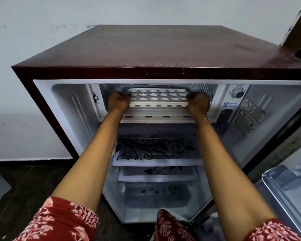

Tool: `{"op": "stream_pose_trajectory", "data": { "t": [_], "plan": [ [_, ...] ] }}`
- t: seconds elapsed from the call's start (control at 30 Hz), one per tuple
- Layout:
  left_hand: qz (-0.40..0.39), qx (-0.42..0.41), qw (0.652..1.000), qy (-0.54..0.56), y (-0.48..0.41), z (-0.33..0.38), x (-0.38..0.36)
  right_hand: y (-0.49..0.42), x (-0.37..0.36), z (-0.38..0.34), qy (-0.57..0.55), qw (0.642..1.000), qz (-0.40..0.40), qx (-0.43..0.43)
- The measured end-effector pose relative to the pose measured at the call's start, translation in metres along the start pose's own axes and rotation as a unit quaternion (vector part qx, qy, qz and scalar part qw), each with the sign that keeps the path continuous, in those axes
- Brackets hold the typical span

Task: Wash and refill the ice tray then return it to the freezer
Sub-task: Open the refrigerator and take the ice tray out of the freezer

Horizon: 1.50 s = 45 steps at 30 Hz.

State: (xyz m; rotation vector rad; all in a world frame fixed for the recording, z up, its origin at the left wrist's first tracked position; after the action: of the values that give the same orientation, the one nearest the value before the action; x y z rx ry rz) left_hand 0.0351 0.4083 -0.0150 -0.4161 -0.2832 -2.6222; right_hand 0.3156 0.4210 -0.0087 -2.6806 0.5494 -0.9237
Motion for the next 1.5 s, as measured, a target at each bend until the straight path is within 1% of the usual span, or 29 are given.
{"op": "stream_pose_trajectory", "data": {
  "t": [0.07, 0.13, 0.27, 0.37, 0.47, 0.63, 0.73, 0.83, 0.93, 1.0, 1.13, 1.3, 1.5],
  "plan": [
    [0.012, -0.003, 1.0, 0.007, -0.002, 0.003, 0.003, -0.002, -0.001, 0.001, -0.029, 0.999, -0.011, -0.01],
    [0.007, -0.004, 1.0, 0.022, 0.002, 0.007, 0.006, -0.001, -0.001, 0.0, -0.058, 0.998, -0.023, -0.015],
    [0.005, 0.008, 0.998, 0.059, 0.017, 0.012, 0.015, 0.006, 0.007, -0.002, -0.085, 0.996, -0.022, -0.023],
    [0.006, 0.031, 0.998, 0.056, 0.032, 0.011, 0.02, 0.015, 0.014, 0.0, -0.14, 0.988, -0.015, -0.06],
    [0.01, 0.056, 0.997, 0.059, 0.047, 0.004, 0.028, 0.028, 0.023, -0.002, -0.164, 0.982, -0.004, -0.093],
    [-0.01, 0.092, 0.994, 0.065, 0.077, -0.009, 0.044, 0.056, 0.035, -0.006, -0.165, 0.976, -0.025, -0.141],
    [-0.019, 0.116, 0.991, 0.071, 0.096, -0.017, 0.054, 0.078, 0.046, -0.006, -0.235, 0.957, -0.019, -0.168],
    [-0.02, 0.141, 0.986, 0.09, 0.115, -0.022, 0.064, 0.098, 0.055, -0.003, -0.257, 0.945, -0.013, -0.202],
    [-0.061, 0.212, 0.96, 0.173, 0.134, -0.032, 0.072, 0.119, 0.065, 0.002, -0.291, 0.924, -0.002, -0.247],
    [-0.091, 0.251, 0.944, 0.193, 0.147, -0.041, 0.075, 0.134, 0.072, 0.005, -0.308, 0.914, 0.001, -0.266],
    [-0.112, 0.293, 0.921, 0.233, 0.178, -0.057, 0.087, 0.167, 0.082, 0.003, -0.331, 0.895, 0.005, -0.298],
    [-0.093, 0.312, 0.909, 0.259, 0.219, -0.079, 0.122, 0.217, 0.092, -0.014, -0.385, 0.87, 0.01, -0.307],
    [-0.092, 0.295, 0.915, 0.258, 0.268, -0.101, 0.175, 0.292, 0.109, -0.035, -0.432, 0.845, -0.01, -0.317]
  ]
}}
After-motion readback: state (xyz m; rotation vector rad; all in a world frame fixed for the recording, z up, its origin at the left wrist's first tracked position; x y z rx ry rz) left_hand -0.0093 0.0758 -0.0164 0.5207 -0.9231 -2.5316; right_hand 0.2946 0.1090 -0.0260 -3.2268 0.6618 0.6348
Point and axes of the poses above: each hand's wrist, its own y-axis away from the middle knuckle, its own x-axis out of the back of the hand, z = x × y, the point moved 5 cm from there along -y, towards the middle knuckle, and after that the axes turned 9 degrees about x, right-handed, at the moved point
